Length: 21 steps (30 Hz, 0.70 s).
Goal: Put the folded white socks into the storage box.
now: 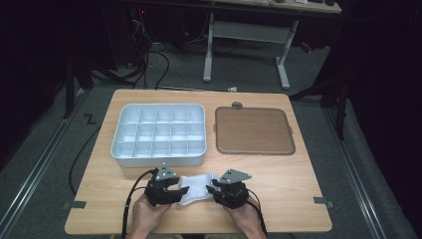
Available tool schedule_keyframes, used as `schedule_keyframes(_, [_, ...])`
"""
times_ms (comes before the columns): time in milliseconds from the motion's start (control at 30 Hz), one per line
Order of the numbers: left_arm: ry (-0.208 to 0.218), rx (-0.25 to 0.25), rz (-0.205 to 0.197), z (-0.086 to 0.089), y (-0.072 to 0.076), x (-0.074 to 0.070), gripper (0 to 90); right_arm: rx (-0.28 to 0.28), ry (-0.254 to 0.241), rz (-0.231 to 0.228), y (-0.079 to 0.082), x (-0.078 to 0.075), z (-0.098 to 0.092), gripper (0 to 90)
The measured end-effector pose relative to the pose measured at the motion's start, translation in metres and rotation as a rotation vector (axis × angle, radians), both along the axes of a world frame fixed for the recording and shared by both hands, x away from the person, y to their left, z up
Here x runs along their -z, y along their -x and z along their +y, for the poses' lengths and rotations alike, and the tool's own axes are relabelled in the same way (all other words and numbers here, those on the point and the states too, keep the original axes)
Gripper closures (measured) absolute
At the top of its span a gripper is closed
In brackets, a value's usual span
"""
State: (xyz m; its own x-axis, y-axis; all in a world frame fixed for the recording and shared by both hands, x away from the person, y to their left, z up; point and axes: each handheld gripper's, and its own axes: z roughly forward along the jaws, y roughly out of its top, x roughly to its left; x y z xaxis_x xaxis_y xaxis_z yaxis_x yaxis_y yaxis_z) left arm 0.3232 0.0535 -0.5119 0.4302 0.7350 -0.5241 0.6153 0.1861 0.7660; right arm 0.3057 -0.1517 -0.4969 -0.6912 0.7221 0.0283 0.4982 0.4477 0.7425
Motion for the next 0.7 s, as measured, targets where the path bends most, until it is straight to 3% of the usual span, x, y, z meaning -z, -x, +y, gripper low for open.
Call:
schedule_keyframes(133, [-0.012, 0.005, -0.001, -0.003, 0.001, 0.004, 49.1, 0.012, 0.018, 0.021, -0.003, 0.007, -0.001, 81.9])
schedule_keyframes(233, [-0.038, 0.011, -0.007, -0.006, 0.004, 0.007, 49.1, 0.024, 0.008, 0.004, -0.002, 0.01, -0.006, 84.3])
schedule_keyframes(367, [-0.111, 0.007, -0.015, -0.011, 0.006, 0.016, 50.2, 0.054, -0.002, -0.025, 0.002, 0.012, -0.013, 84.6])
schedule_keyframes(467, [-0.173, 0.008, -0.069, -0.016, 0.012, 0.019, 50.6, 0.06, 0.013, -0.01, 0.002, 0.019, -0.016, 84.4])
schedule_keyframes(567, [-0.172, -0.001, -0.055, -0.016, 0.009, 0.02, 50.7, 0.065, 0.019, -0.005, 0.001, 0.024, -0.018, 84.1])
schedule_keyframes(700, [-0.134, -0.025, -0.027, -0.014, 0.003, 0.021, 49.1, 0.067, 0.027, -0.016, 0.001, 0.026, -0.019, 83.4])
